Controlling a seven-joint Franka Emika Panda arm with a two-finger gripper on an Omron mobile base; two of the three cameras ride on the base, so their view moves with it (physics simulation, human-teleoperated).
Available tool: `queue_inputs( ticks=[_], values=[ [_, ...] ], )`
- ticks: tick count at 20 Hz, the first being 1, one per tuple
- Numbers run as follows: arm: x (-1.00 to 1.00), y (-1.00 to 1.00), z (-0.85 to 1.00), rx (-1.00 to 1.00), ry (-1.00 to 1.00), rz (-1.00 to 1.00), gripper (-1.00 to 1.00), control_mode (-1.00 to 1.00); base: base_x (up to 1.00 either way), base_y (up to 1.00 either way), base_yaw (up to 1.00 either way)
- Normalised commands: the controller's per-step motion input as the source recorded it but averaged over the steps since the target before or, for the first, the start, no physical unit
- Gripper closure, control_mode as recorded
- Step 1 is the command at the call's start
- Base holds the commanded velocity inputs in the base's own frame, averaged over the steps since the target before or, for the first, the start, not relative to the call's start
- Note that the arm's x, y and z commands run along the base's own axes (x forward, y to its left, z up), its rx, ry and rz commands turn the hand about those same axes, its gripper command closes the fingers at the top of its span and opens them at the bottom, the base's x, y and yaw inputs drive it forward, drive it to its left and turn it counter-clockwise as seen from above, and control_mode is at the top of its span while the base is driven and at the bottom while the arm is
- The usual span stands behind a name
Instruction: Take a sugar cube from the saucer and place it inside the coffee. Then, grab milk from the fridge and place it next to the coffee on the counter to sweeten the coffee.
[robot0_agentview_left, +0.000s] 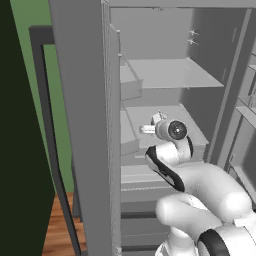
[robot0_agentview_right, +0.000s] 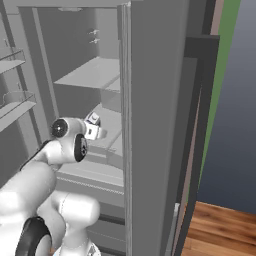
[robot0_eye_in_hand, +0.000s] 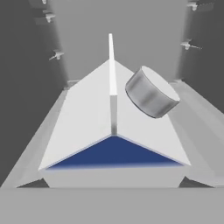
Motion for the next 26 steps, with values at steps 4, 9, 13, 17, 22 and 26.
queue_inputs(
  ticks=[4, 9, 13, 17, 22, 26],
  values=[
    [-0.84, -0.06, 1.0, 0.11, 0.0, 0.0, 1.0, -1.0, 0.0, 0.0, 0.0],
    [-0.83, -0.05, 1.0, 0.18, 0.1, 0.0, 1.0, -1.0, 0.0, 0.0, 0.0],
    [-0.81, -0.1, 0.66, 0.14, 0.13, 0.0, 1.0, -1.0, 0.0, 0.0, 0.0],
    [-0.44, -0.12, 0.02, 0.03, 0.01, 0.0, 1.0, -1.0, 0.0, 0.0, 0.0],
    [0.0, 0.0, 0.0, 0.0, 0.0, 0.0, 1.0, -1.0, 0.0, 0.0, 0.0],
    [-0.06, 0.0, 0.0, 0.0, 0.0, 0.0, 1.0, -1.0, 0.0, 0.0, 0.0]
  ],
)
